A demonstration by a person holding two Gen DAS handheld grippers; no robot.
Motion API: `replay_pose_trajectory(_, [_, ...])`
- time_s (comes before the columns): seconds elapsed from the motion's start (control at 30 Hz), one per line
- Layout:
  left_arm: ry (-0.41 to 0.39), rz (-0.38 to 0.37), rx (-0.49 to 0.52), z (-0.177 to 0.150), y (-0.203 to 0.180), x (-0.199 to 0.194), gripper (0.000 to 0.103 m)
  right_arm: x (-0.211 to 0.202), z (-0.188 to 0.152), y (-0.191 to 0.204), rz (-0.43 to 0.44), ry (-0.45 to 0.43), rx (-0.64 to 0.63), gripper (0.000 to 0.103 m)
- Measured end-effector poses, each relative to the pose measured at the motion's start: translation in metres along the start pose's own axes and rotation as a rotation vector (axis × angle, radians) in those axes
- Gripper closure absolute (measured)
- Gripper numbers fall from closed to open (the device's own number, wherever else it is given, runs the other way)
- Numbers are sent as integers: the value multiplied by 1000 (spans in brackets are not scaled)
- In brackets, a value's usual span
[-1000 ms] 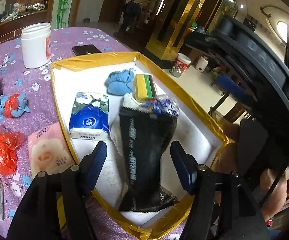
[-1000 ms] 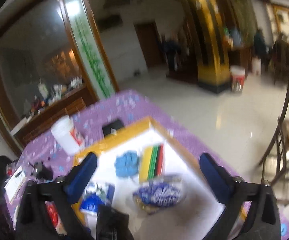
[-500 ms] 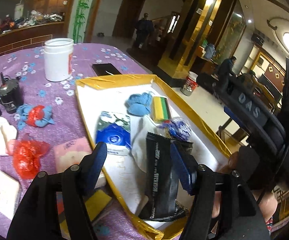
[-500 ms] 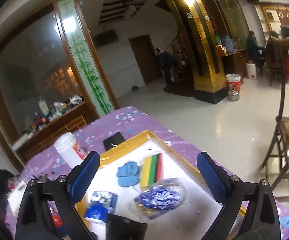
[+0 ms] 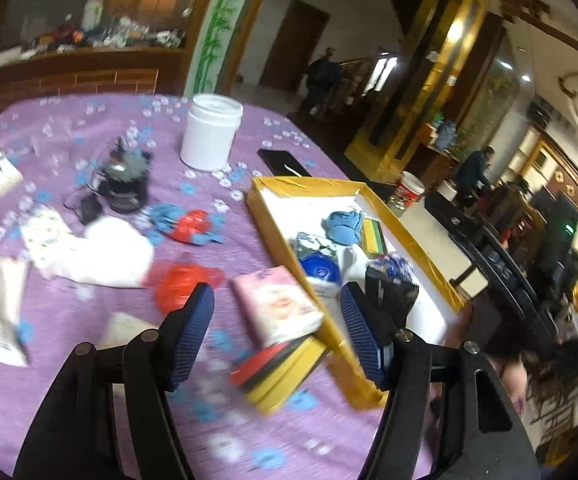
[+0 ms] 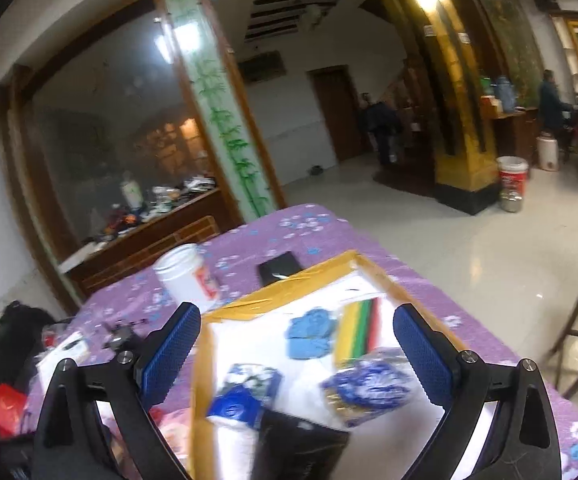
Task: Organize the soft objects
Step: 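Grasp the white tissue pack with red print with the left gripper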
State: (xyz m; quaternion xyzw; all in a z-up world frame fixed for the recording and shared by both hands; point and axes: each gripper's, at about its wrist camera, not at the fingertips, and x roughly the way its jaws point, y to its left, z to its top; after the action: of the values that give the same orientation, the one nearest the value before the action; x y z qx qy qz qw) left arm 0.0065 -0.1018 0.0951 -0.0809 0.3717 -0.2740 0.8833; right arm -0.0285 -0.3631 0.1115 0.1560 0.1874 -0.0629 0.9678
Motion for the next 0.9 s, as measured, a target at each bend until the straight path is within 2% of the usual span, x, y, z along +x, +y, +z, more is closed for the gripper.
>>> replay_pose_trajectory(0.2, [19,-8,-59,-20,61,-36,38,-6,-10,31,73,-37,-135,5])
replay_pose_trajectory(0.3, [54,-32,-160,-30,101,-46,38,-6,-14,41,86,-45,-179,5])
replay_pose_trajectory(0.47, [68,95,-239,-38,150,-66,39,-8,-14,42,85,-57,-193,5])
replay_pose_trajectory(0.57, [74,191,-249,-33,168,-72,51,-8,-14,39,93,-58,-178,4])
replay_pose_trajectory(0.6, [83,209,-242,-31,171,-71,51,-7,-14,39,94,-54,-175,4])
replay_pose_trajectory(0.73, [113,296,-253,-18,179,-55,49,-8,-15,40,88,-57,-185,4])
replay_pose_trajectory(0.9, [211,370,-223,-8,183,-21,45,-8,-14,37,87,-49,-177,4])
